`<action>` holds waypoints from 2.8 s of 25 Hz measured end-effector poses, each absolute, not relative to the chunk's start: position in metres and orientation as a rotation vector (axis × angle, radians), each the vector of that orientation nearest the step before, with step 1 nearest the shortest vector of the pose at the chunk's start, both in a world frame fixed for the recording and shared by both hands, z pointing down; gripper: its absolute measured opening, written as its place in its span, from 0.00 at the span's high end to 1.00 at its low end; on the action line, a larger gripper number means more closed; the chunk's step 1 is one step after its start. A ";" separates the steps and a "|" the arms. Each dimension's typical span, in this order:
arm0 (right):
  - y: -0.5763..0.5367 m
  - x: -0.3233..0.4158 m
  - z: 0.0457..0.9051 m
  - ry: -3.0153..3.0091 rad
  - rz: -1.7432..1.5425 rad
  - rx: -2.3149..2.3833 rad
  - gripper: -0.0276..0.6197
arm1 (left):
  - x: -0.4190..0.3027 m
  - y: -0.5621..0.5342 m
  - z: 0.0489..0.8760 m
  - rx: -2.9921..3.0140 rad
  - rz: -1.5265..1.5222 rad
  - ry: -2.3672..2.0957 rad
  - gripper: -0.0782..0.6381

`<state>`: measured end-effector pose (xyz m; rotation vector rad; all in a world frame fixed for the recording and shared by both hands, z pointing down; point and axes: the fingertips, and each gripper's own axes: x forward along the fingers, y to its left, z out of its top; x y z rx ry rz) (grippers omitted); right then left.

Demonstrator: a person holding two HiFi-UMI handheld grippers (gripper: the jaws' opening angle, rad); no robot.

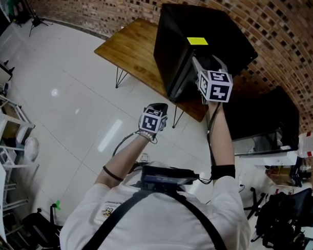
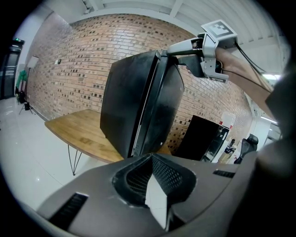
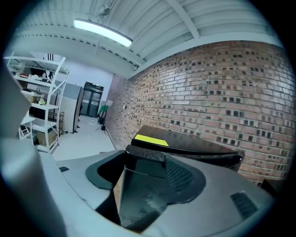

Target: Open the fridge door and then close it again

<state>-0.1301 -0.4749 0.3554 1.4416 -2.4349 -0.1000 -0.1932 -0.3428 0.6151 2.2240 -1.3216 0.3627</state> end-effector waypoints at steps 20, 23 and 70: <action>-0.370 -0.043 0.364 -2.489 -0.018 1.464 0.47 | -0.129 -0.273 0.611 2.266 0.358 -1.289 0.89; -0.349 -0.020 0.365 -2.480 -0.012 1.484 0.48 | -0.110 -0.254 0.609 2.279 0.363 -1.272 0.89; -0.259 0.343 0.368 -2.343 0.092 1.790 0.92 | 0.044 -0.183 0.590 2.381 0.464 -1.248 0.89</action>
